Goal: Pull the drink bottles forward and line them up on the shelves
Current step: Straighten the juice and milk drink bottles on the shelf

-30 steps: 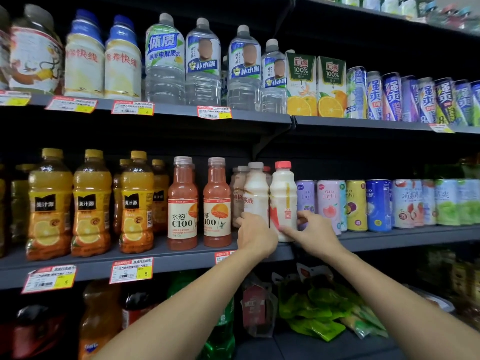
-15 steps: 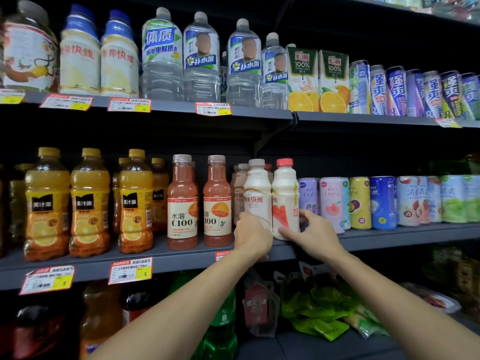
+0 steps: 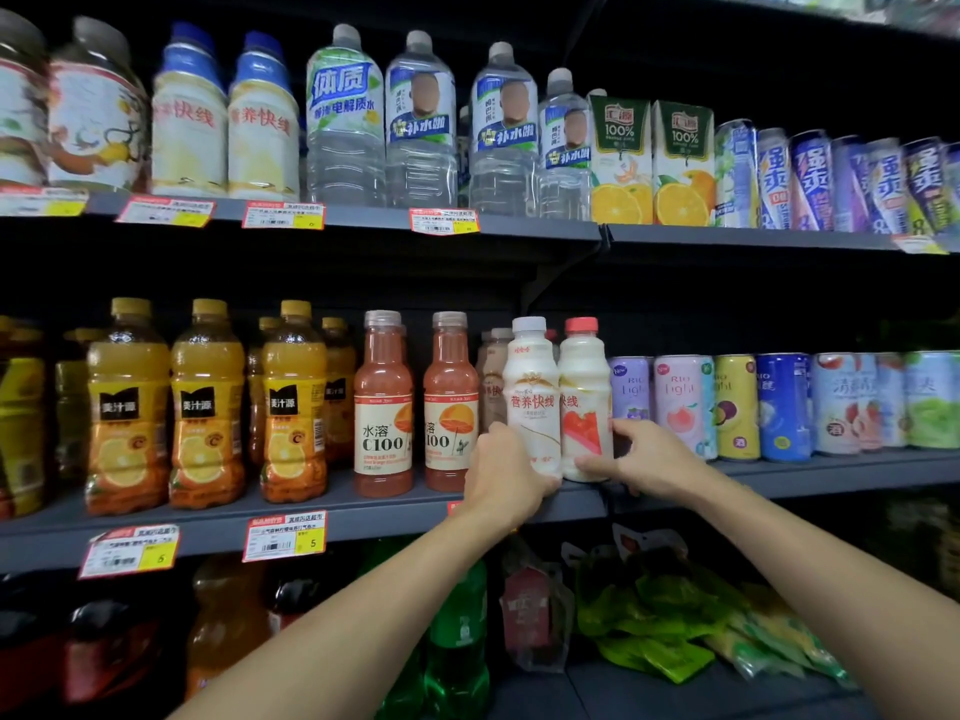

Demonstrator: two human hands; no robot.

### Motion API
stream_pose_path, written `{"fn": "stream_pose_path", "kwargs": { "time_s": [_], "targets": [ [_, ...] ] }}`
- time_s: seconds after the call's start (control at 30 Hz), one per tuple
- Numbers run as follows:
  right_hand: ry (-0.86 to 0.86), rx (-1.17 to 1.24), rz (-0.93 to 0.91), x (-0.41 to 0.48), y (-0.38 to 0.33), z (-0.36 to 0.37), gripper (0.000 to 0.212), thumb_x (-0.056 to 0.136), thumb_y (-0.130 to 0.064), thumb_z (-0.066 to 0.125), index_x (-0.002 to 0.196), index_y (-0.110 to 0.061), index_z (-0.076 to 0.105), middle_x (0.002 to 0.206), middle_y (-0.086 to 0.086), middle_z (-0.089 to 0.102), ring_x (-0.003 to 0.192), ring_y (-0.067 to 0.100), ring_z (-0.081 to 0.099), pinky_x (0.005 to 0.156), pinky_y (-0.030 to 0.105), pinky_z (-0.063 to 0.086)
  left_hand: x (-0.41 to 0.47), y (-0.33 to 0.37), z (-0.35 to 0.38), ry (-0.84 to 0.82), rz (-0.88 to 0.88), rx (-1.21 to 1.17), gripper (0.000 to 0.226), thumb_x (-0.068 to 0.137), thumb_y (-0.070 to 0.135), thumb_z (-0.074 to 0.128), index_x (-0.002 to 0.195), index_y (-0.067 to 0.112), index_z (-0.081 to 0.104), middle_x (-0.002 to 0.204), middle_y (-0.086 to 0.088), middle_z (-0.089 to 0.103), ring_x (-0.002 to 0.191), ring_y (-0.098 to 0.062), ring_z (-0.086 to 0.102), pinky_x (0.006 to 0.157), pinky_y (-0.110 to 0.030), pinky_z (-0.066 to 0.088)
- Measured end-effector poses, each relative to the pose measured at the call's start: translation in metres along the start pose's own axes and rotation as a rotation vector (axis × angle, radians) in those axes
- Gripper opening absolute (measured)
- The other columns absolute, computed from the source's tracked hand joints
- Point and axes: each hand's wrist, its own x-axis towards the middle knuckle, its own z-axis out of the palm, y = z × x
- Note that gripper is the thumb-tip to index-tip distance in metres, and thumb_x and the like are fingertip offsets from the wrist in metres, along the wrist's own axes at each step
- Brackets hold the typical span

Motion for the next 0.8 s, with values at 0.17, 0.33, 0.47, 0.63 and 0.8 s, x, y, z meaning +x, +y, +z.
{"fn": "stream_pose_path", "kwargs": {
  "time_s": [0.17, 0.33, 0.47, 0.63, 0.8],
  "targets": [
    [0.166, -0.034, -0.102, -0.007, -0.001, 0.015, 0.053, 0.054, -0.071, 0.081, 0.093, -0.044, 0.059, 0.077, -0.035, 0.063, 0.076, -0.017, 0.059, 0.059, 0.007, 0.043, -0.004, 0.001, 0.009, 0.077, -0.014, 0.035, 0.076, 0.072, 0.043, 0.087, 0.122, 0.005, 0.045, 0.123, -0.012, 0.059, 0.112, -0.031, 0.060, 0.086, -0.038, 0.051],
    [0.012, 0.020, -0.050, 0.001, 0.009, 0.012, 0.063, 0.077, -0.034, 0.085, 0.133, -0.025, 0.056, 0.125, -0.010, 0.067, 0.101, -0.003, 0.061, 0.083, 0.012, 0.043, -0.002, -0.003, 0.006, 0.026, 0.021, 0.046, 0.057, 0.083, 0.043, 0.077, 0.118, 0.006, 0.050, 0.118, -0.013, 0.062, 0.101, -0.034, 0.064, 0.082, -0.047, 0.057],
    [-0.017, 0.017, -0.066, -0.004, 0.006, 0.006, 0.064, 0.078, -0.037, 0.083, 0.135, -0.028, 0.056, 0.112, -0.021, 0.067, 0.082, -0.021, 0.057, 0.066, 0.001, 0.042, 0.000, -0.004, 0.003, -0.005, 0.013, 0.043, 0.050, 0.087, 0.039, 0.074, 0.116, 0.007, 0.048, 0.117, -0.014, 0.060, 0.094, -0.039, 0.067, 0.078, -0.050, 0.059],
    [0.102, -0.183, -0.117, -0.012, 0.001, 0.006, 0.075, 0.055, -0.087, 0.068, 0.115, -0.044, 0.059, 0.099, -0.025, 0.068, 0.088, -0.006, 0.062, 0.071, 0.020, 0.050, 0.006, -0.005, -0.001, -0.073, 0.024, 0.079, 0.065, 0.079, 0.039, 0.083, 0.119, 0.006, 0.044, 0.114, -0.011, 0.059, 0.094, -0.035, 0.066, 0.071, -0.041, 0.058],
    [0.087, -0.217, -0.144, -0.006, -0.001, 0.000, 0.090, 0.038, -0.098, 0.063, 0.107, -0.042, 0.055, 0.084, -0.026, 0.061, 0.075, -0.010, 0.058, 0.054, 0.012, 0.041, 0.013, -0.006, -0.004, -0.081, 0.058, 0.126, 0.076, 0.073, 0.041, 0.087, 0.124, 0.005, 0.044, 0.120, -0.011, 0.056, 0.105, -0.029, 0.059, 0.078, -0.038, 0.055]
  ]
}}
